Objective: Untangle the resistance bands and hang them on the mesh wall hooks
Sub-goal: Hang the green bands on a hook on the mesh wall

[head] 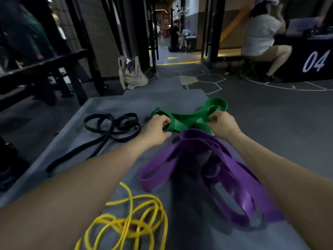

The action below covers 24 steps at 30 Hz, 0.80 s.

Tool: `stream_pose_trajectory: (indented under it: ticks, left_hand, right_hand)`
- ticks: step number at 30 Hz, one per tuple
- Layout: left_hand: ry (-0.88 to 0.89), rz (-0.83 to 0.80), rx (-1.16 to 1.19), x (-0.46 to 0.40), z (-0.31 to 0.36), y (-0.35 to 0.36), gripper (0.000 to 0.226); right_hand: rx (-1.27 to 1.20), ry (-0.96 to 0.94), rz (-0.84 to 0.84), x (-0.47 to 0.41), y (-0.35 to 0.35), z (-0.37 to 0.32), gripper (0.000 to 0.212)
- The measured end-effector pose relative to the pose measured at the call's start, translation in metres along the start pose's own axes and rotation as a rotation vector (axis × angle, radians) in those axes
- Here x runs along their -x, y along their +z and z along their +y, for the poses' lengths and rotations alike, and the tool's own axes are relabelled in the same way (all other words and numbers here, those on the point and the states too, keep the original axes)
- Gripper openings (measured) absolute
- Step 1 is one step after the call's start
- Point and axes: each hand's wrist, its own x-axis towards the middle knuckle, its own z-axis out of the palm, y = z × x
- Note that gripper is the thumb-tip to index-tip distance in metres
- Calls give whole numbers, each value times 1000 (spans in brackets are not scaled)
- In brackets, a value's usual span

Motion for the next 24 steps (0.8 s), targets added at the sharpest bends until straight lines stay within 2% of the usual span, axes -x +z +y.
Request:
stream_pose_trajectory:
  ticks: [5, 7, 10, 12, 14, 17, 24]
  left_hand:
    - [-39, 13, -142, -57, -21, 27, 53]
    - [-109, -16, -176, -68, -27, 37, 59]
    - [-217, -75, -198, -80, -33, 52, 65]
    - [-209, -137, -274, -86, -34, 57, 52]
    - [-197, -192, -273, -91, -33, 55, 31]
    - [-253, -169, -73, -100, -23, 38, 19]
    - [-258, -129, 89, -141, 35, -87, 22]
  right_hand:
    - [124, 10, -30, -58, 33, 18, 39]
    - [128, 40, -76, -71, 47, 18, 46]
    - [84, 123, -202, -83, 64, 20, 44]
    - [53, 170, -301, -85, 68, 21, 39]
    - [38, 192, -325, -87, 65, 20, 31]
    - [74, 214, -282, -92, 42, 11, 26]
    - [-92, 260, -135, -131, -82, -52, 35]
